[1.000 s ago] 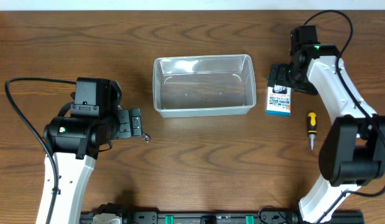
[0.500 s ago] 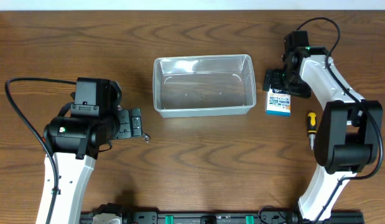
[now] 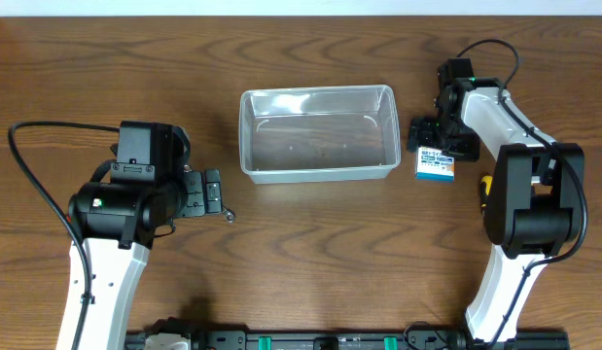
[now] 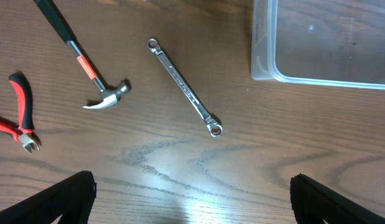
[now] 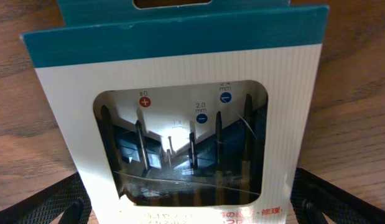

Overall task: Pack container
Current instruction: 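Lower right gripper and grasp the blue screwdriver-set box, then carry the box left and lower it into the clear container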

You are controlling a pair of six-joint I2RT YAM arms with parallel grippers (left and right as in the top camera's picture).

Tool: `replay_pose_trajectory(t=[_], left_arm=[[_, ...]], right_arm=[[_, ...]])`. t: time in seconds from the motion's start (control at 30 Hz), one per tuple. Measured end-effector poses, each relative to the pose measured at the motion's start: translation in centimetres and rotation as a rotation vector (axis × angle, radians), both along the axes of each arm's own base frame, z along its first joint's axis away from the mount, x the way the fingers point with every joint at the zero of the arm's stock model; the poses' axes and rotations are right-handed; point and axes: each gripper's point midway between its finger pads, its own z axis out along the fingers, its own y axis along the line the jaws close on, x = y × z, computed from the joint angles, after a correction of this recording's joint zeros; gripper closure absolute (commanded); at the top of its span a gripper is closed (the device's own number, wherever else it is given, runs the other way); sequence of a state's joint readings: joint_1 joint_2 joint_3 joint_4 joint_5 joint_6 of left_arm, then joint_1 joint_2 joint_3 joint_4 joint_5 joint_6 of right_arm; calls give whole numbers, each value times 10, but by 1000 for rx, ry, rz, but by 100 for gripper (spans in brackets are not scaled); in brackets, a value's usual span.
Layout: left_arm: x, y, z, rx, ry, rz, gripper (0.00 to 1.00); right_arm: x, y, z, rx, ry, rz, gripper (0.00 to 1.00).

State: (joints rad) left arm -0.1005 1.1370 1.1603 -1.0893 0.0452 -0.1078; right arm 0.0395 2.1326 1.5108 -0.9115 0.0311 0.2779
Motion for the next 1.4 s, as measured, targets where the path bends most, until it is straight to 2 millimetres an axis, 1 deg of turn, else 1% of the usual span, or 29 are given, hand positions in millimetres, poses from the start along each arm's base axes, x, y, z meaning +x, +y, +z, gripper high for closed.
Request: replay_pose_trajectory(t=[0.1, 0.2, 0.27, 0.43, 0.57, 0.63, 0.67, 0.73, 0.77, 0.8, 0.83, 0.87, 0.9, 1.03, 1.1, 1.17, 1.23, 1.27, 1.3, 1.37, 1.4], left_arm=[[0, 0, 0, 0, 1, 0, 2], [0, 0, 0, 0, 0, 0, 2], [0, 0, 0, 0, 0, 0, 2], [0, 0, 0, 0, 0, 0, 2], [0, 0, 0, 0, 0, 0, 2], [0, 0, 0, 0, 0, 0, 2], [0, 0, 0, 0, 0, 0, 2], [0, 0, 0, 0, 0, 0, 2], [0, 0, 0, 0, 0, 0, 2], [0, 0, 0, 0, 0, 0, 2], [0, 0, 0, 0, 0, 0, 2], [0, 0, 0, 0, 0, 0, 2], [0, 0, 0, 0, 0, 0, 2], [0, 0, 0, 0, 0, 0, 2], [0, 0, 0, 0, 0, 0, 2], [0, 0, 0, 1, 0, 0, 1], [0, 0, 0, 1, 0, 0, 2], [0, 0, 0, 1, 1, 0, 2], [0, 0, 0, 1, 1, 0, 2], [-1, 0, 0, 1, 3, 0, 2], [-1, 0, 0, 1, 3, 0, 2]], right_arm=[[0, 0, 0, 2, -1, 1, 2], [0, 1, 0, 4, -1, 2, 11], [0, 1, 0, 6, 0, 3, 15], [0, 2, 0, 12, 1, 12, 22], [0, 2, 0, 12, 1, 18, 35], [0, 2, 0, 12, 1, 20, 39], [0, 2, 0, 12, 1, 21, 44], [0, 2, 0, 12, 1, 23, 52], [0, 2, 0, 12, 1, 23, 58], [0, 2, 0, 12, 1, 23, 66], [0, 2, 0, 12, 1, 23, 76], [0, 2, 0, 12, 1, 23, 90], [0, 2, 0, 12, 1, 23, 99], [0, 2, 2, 12, 6, 23, 99], [-2, 2, 6, 11, 26, 26, 99], [1, 2, 17, 11, 27, 30, 99], [16, 3, 38, 12, -12, 42, 99], [29, 4, 54, 12, -58, 51, 99], [38, 5, 69, 12, -94, 61, 99], [59, 10, 113, 5, -209, 110, 99], [67, 15, 136, -1, -267, 146, 99]])
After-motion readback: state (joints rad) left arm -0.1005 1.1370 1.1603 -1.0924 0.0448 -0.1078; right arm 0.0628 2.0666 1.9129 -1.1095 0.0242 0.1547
